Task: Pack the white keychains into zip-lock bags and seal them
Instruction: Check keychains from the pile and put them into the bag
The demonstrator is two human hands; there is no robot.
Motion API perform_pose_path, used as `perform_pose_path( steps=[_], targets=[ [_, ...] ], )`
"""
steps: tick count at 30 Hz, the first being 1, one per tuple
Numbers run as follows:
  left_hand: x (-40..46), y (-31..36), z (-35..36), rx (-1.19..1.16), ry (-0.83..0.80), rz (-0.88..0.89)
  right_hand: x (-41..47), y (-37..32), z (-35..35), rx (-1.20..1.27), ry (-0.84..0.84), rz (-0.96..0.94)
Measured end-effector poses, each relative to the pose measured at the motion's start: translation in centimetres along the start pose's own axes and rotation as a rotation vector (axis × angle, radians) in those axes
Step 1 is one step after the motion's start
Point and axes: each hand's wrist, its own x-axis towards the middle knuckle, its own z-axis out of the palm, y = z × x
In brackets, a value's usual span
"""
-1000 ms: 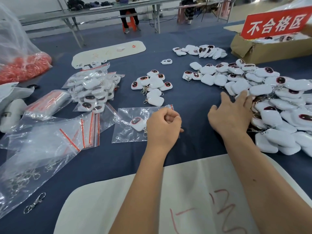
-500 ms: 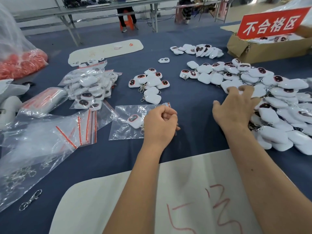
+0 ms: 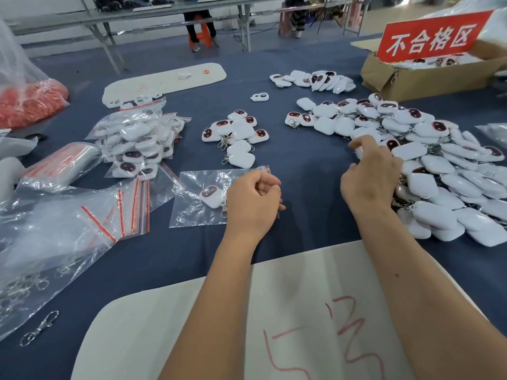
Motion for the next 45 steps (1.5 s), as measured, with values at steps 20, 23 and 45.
perform_pose_path(
  steps=[20, 23, 45],
  targets=[
    [0.2, 0.1, -3.1, -0.175, 0.000, -0.048, -4.3, -4.9, 0.8, 1.050, -0.667, -0.067],
    [0.2, 0.1, -3.1, -0.220, -0.001, -0.079, -4.5, -5.1, 0.7, 0.998, -0.721, -0.125],
    [0.5, -0.4, -3.2, -0.162, -0.041, 0.027, -4.9, -5.5, 0.8, 0.927, -0.635, -0.157]
  ],
)
